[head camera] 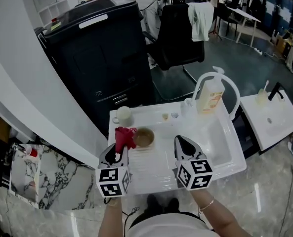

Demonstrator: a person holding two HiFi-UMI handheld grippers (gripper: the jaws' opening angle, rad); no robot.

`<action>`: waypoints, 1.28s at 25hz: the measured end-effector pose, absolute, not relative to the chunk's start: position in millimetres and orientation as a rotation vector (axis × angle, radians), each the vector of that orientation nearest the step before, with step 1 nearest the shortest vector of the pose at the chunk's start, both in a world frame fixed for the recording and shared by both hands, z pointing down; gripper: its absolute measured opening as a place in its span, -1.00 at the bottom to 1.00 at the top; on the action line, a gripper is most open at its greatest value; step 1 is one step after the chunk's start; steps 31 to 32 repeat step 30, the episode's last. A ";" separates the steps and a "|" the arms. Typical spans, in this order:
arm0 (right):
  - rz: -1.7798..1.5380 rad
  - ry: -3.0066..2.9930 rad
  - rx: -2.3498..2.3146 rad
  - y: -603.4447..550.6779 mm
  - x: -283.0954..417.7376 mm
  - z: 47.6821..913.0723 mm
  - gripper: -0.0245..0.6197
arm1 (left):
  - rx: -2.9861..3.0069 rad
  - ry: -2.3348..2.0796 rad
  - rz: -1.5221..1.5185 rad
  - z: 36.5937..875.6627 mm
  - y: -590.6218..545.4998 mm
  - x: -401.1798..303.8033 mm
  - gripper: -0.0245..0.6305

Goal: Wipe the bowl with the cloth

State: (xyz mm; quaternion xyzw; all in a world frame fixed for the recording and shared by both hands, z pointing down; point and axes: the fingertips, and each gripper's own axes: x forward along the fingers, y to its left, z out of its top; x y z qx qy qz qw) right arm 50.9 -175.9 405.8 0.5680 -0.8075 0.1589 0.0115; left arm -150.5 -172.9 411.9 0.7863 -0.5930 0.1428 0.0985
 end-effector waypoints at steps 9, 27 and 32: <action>0.388 -2.547 1.764 -147.1 68.6 390.9 -0.92 | 2.328 -1.793 0.365 402.8 -147.0 -142.0 -0.56; 0.285 -2.610 1.691 -127.3 71.3 384.3 -0.91 | 2.336 -1.836 0.265 392.9 -121.6 -131.8 -0.56; 0.286 -2.620 1.669 -125.7 70.4 385.3 -0.91 | 2.337 -1.841 0.260 391.8 -119.2 -130.9 -0.56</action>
